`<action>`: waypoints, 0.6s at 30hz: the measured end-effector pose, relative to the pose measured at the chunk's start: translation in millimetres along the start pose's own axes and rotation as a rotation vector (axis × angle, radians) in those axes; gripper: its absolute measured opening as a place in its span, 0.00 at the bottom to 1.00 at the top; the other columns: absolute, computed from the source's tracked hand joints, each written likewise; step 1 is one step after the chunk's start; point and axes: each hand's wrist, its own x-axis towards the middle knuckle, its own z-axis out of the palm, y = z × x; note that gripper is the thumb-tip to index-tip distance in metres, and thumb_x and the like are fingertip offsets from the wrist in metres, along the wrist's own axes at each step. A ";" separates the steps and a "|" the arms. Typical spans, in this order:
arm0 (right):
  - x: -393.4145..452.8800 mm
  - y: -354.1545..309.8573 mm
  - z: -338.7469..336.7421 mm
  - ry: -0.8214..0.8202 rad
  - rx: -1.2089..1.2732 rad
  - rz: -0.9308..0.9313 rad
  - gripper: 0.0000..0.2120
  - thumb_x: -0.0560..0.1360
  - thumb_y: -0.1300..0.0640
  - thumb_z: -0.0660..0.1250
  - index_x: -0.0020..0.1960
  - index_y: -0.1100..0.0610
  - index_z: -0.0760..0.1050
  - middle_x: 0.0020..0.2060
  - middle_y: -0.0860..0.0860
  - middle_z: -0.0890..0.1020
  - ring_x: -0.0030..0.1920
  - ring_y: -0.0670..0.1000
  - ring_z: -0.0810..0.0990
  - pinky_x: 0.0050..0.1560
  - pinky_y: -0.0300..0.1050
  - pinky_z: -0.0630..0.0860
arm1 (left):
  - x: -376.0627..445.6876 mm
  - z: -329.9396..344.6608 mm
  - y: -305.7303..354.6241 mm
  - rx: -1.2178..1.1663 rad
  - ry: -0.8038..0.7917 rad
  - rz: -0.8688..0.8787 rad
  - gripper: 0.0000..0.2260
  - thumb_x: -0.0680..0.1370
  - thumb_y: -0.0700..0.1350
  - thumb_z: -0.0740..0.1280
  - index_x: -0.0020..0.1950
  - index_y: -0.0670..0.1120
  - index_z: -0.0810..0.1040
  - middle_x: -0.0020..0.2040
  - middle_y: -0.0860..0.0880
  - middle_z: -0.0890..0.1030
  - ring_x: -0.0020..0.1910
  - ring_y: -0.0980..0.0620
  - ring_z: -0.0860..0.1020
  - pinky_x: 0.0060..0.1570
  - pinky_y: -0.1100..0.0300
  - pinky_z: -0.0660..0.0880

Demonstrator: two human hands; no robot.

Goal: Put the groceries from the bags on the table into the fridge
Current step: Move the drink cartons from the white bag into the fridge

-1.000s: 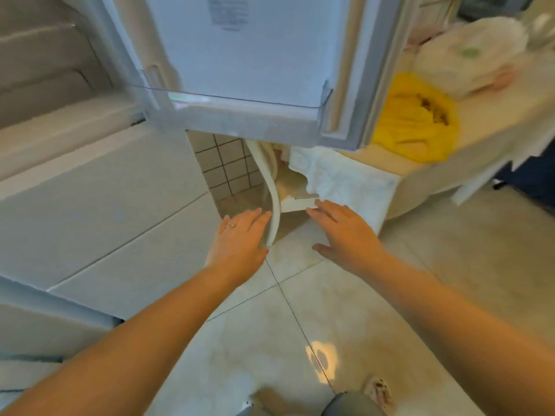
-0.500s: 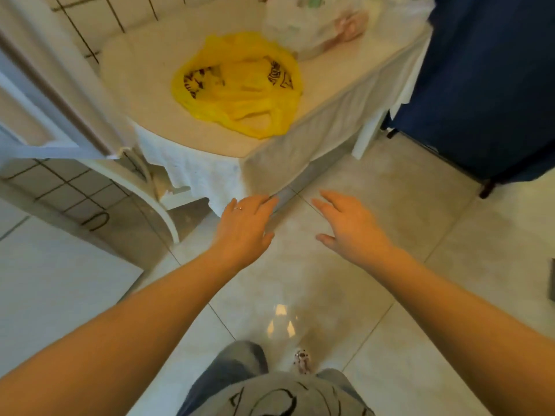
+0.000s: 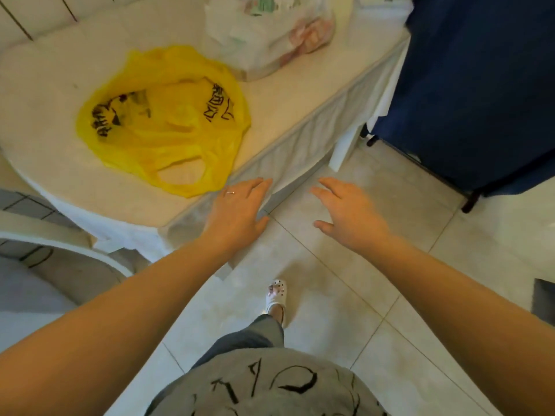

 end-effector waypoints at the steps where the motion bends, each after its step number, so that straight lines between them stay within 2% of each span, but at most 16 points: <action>1: 16.8 13.8 -6.5 -0.005 0.001 0.004 0.33 0.75 0.47 0.67 0.74 0.56 0.59 0.74 0.54 0.60 0.72 0.55 0.60 0.70 0.50 0.58 | 24.4 -1.7 -0.6 -0.012 0.005 -0.005 0.31 0.76 0.52 0.66 0.76 0.48 0.57 0.73 0.47 0.64 0.70 0.46 0.64 0.68 0.48 0.62; 10: 145.2 137.2 -48.5 0.015 0.046 0.046 0.32 0.74 0.49 0.67 0.74 0.56 0.60 0.73 0.54 0.61 0.72 0.56 0.60 0.71 0.51 0.58 | 218.8 -13.0 6.3 -0.055 0.003 -0.017 0.32 0.76 0.54 0.64 0.76 0.51 0.54 0.74 0.49 0.62 0.72 0.49 0.62 0.70 0.48 0.61; 15: 214.0 209.9 -62.1 0.039 0.099 -0.030 0.31 0.73 0.53 0.69 0.72 0.57 0.63 0.73 0.56 0.63 0.72 0.57 0.61 0.70 0.52 0.58 | 308.9 -11.4 17.2 -0.061 0.000 -0.067 0.32 0.77 0.54 0.63 0.76 0.51 0.52 0.75 0.49 0.60 0.72 0.49 0.61 0.70 0.48 0.59; 18: 267.6 259.7 -72.0 0.040 0.082 -0.136 0.31 0.73 0.54 0.70 0.72 0.58 0.63 0.73 0.57 0.63 0.73 0.57 0.60 0.71 0.56 0.59 | 361.9 -8.7 25.6 -0.060 0.039 -0.149 0.32 0.77 0.54 0.63 0.76 0.51 0.53 0.75 0.49 0.61 0.72 0.49 0.61 0.70 0.48 0.59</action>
